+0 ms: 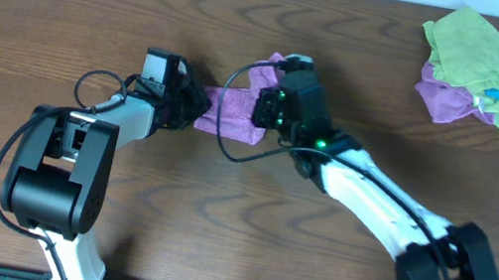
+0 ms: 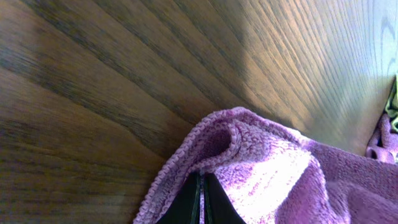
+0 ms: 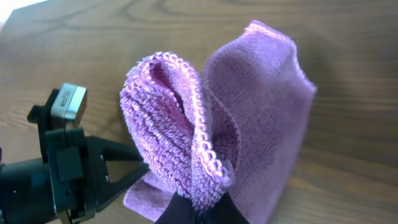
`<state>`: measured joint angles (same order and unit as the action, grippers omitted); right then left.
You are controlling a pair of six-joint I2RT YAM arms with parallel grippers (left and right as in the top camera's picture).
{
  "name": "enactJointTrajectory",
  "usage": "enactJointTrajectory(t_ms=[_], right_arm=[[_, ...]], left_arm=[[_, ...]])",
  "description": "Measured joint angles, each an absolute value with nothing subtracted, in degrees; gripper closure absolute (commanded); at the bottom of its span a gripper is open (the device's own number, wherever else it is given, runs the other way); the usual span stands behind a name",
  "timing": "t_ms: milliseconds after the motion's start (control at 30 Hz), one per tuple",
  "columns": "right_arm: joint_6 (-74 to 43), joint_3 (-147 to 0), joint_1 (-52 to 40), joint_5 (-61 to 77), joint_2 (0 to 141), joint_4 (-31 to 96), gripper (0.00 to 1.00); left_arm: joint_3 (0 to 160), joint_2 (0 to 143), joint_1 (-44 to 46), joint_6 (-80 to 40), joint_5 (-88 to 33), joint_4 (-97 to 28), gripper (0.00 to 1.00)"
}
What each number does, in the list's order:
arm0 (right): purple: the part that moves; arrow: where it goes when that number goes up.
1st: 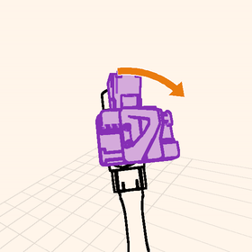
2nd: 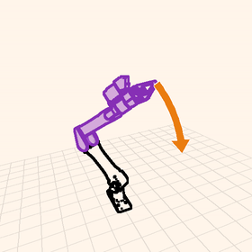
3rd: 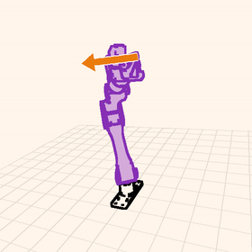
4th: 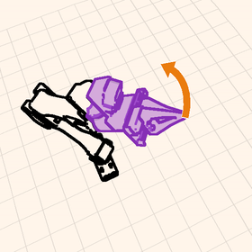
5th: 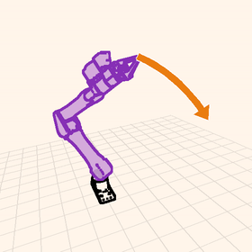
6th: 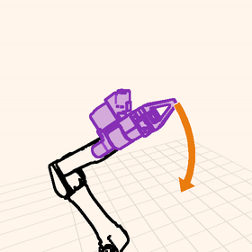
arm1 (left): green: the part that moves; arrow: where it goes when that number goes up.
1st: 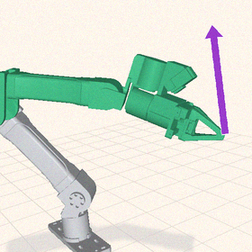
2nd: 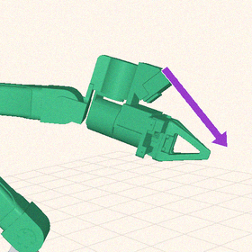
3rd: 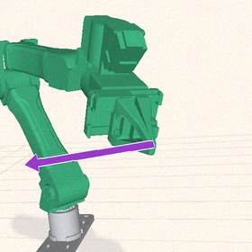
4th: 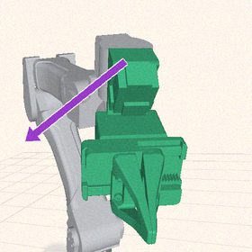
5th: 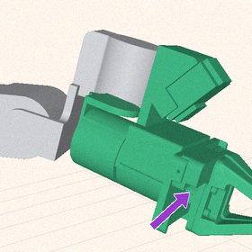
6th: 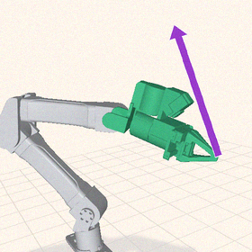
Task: Fold the cloth
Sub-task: 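Fold the right end of the strip leftward onto the left gripper's end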
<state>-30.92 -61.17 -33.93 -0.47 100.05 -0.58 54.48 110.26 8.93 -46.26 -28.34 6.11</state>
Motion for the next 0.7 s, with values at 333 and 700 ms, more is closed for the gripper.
enactJointTrajectory(t_ms=[333,700], right_arm=[[-30.37,-68.23,-37.78,-0.23,108.33,1.52,0.99],[-30.3,-70.37,-39.48,0.62,111.39,1.96,0.99]], left_arm=[[54.59,108.66,5.04,-42.22,-31.14,1.76,0.94],[54.61,100.53,1.61,-38.02,-31.14,-2.09,0.94]])
